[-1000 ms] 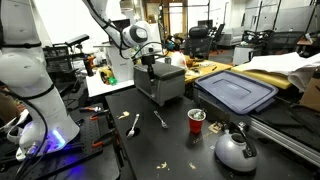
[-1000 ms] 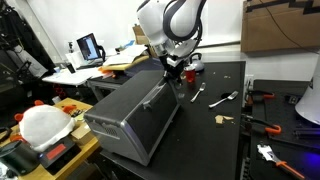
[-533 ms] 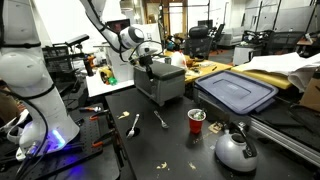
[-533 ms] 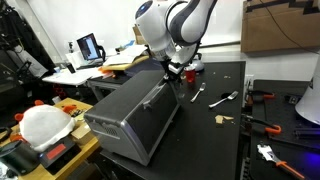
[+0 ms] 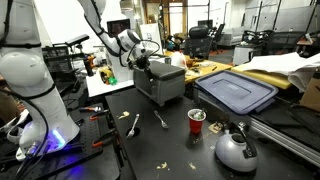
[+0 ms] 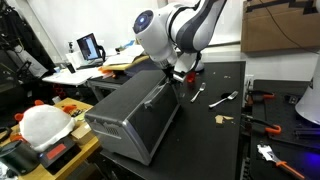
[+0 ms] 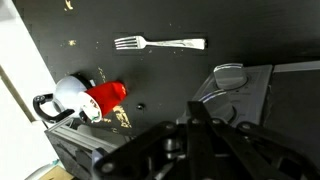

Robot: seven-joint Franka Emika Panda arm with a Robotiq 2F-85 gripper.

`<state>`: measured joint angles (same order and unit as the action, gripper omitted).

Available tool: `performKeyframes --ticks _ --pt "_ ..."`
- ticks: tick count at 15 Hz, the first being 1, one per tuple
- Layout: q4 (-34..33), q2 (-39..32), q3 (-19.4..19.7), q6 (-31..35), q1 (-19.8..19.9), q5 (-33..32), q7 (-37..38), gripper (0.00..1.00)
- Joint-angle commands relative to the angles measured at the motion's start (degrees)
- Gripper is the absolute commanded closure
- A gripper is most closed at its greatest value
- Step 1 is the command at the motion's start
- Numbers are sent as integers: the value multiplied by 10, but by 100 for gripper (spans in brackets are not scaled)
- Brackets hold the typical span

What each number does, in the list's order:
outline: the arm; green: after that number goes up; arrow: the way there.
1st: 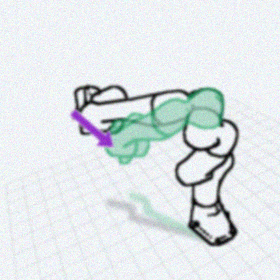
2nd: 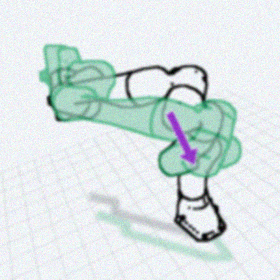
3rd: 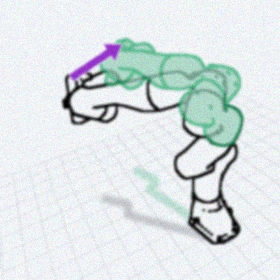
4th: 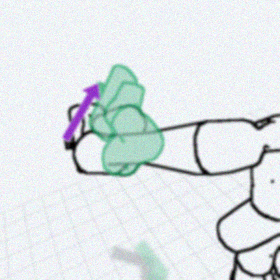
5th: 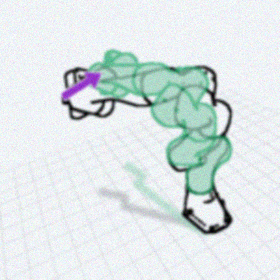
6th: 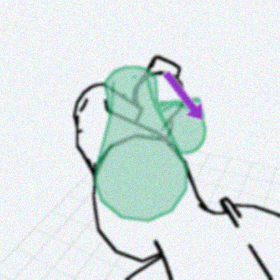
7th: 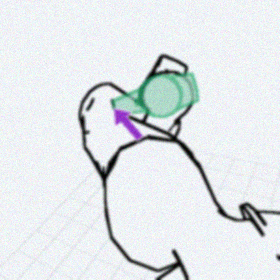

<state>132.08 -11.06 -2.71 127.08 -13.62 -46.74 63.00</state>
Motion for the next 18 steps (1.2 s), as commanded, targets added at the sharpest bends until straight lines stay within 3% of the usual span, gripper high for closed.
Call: performKeyframes --ticks 1,3,5,6,7,10,16,18 --pt "19 -58 12 -27 12 -77 68 100" --pt "17 -65 6 -44 11 -99 86 100" --pt "14 -68 -1 -46 19 -80 94 100" --pt "14 -63 -4 -32 26 -56 80 74" --pt "17 -54 -5 -20 31 -41 68 73" --pt "26 -27 -3 -4 45 1 42 55" --pt "87 26 9 53 87 132 -22 6" --pt "115 15 22 83 106 190 -55 0"
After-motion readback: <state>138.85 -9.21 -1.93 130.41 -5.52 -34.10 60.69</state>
